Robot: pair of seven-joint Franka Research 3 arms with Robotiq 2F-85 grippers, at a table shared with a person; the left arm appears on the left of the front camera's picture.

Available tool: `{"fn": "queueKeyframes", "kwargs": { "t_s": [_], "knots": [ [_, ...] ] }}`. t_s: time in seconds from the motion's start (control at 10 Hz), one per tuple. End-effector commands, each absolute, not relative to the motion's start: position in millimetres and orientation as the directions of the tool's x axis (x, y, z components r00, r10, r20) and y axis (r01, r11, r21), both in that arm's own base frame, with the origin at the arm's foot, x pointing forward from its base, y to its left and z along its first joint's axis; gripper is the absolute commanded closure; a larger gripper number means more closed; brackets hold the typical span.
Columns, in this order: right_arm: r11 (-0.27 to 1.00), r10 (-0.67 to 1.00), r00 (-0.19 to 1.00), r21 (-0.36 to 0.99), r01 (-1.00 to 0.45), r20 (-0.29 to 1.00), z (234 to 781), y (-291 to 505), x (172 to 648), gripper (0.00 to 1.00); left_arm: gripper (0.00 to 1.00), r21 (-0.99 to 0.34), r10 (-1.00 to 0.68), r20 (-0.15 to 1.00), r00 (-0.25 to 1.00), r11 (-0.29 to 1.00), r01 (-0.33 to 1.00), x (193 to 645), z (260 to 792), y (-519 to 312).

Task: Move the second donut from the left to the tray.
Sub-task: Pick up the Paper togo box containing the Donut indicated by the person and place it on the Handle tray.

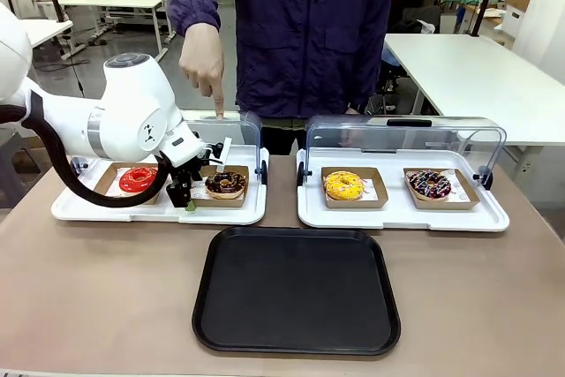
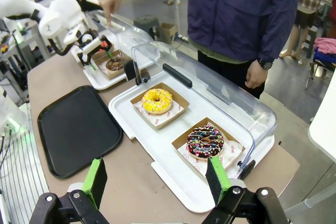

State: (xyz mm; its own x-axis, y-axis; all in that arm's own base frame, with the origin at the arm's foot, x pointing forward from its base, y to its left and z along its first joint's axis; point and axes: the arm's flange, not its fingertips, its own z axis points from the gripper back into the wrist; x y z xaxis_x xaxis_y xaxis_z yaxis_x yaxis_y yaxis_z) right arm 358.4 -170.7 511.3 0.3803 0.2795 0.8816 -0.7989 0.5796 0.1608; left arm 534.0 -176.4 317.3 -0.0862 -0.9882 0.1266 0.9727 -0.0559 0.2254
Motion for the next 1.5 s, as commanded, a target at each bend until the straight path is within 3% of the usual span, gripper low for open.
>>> {"fn": "queueKeyframes", "kwargs": {
  "t_s": [0.0, 0.1, 0.2, 0.3, 1.1, 1.4],
  "knots": [
    [0.572, 0.269, 0.344, 0.137, -0.808, 0.900, 512.4, -171.1, 361.6, 0.00, 0.58, 0.217, -0.992, 0.109, -0.067, -0.042, 0.975, 534.6, 320.7, -177.7],
    [0.572, 0.269, 0.344, 0.137, -0.808, 0.900, 512.4, -171.1, 361.6, 0.00, 1.00, 0.209, -0.992, 0.108, -0.065, -0.041, 0.977, 534.6, 320.0, -178.0],
    [0.572, 0.269, 0.344, 0.137, -0.808, 0.900, 512.4, -171.1, 361.6, 0.00, 0.64, 0.202, -0.993, 0.102, -0.067, -0.045, 0.978, 535.1, 319.1, -178.7],
    [0.572, 0.269, 0.344, 0.137, -0.808, 0.900, 512.4, -171.1, 361.6, 0.00, 1.00, 0.193, -0.993, 0.093, -0.069, -0.050, 0.980, 535.2, 319.0, -178.7],
    [0.572, 0.269, 0.344, 0.137, -0.808, 0.900, 512.4, -171.1, 361.6, 0.00, 1.00, 0.124, -0.994, 0.107, -0.026, -0.013, 0.992, 542.0, 316.3, -178.1],
    [0.572, 0.269, 0.344, 0.137, -0.808, 0.900, 512.4, -171.1, 361.6, 0.00, 1.00, 0.160, -0.993, 0.094, -0.066, -0.050, 0.986, 532.2, 317.3, -177.4]
  ]
}}
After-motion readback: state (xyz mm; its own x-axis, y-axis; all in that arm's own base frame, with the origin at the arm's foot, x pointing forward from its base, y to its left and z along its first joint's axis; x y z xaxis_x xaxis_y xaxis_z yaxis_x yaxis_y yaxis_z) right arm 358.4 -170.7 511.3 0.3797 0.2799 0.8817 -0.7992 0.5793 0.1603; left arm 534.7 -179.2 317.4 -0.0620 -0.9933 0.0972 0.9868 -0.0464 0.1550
